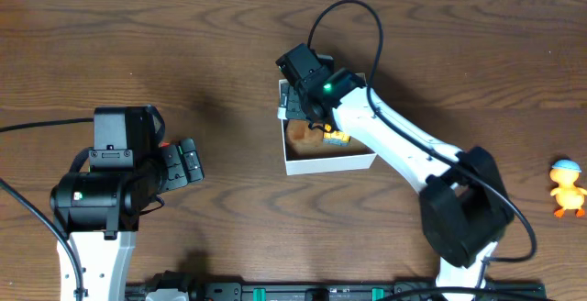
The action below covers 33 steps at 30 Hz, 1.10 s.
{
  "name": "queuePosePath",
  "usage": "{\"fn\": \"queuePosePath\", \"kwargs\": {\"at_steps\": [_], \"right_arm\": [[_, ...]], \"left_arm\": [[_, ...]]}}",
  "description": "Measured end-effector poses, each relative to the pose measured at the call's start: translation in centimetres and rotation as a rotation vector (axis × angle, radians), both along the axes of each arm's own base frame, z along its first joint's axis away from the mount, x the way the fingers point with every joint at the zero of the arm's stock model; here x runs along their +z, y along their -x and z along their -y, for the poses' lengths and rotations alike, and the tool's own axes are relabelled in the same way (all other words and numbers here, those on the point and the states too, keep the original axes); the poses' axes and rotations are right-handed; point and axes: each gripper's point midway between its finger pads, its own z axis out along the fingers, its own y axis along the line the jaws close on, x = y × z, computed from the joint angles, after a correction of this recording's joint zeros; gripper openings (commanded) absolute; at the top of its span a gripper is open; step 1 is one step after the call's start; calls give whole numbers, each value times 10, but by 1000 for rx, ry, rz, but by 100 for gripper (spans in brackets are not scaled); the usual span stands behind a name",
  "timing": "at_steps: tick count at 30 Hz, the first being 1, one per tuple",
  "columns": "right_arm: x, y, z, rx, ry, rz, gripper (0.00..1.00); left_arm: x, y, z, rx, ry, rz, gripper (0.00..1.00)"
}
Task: Pack container
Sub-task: 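Carry the bear with the right gripper into the box and release, then reach the right gripper to the orange duck and grasp it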
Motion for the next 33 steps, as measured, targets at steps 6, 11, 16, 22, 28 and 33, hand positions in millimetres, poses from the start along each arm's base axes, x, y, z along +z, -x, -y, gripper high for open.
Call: {"fn": "queuePosePath", "kwargs": {"at_steps": [6,11,16,22,28,33], "right_arm": [[88,1,27,-9,-40,161,99],[138,12,116,-225,-20,181,99],[157,39,252,-608,29,117,99],[160,95,394,-1028,102,45,99],[138,123,484,-1154,203,9,99],[78,134,527,-1122,258,-133,99]], "left_arm": [[0,0,0,0,0,0,98],[0,0,0,0,0,0,98],[0,0,0,0,0,-2,98],[0,0,0,0,0,-1,98],[0,0,0,0,0,-1,98],[0,0,0,0,0,-1,98]]}}
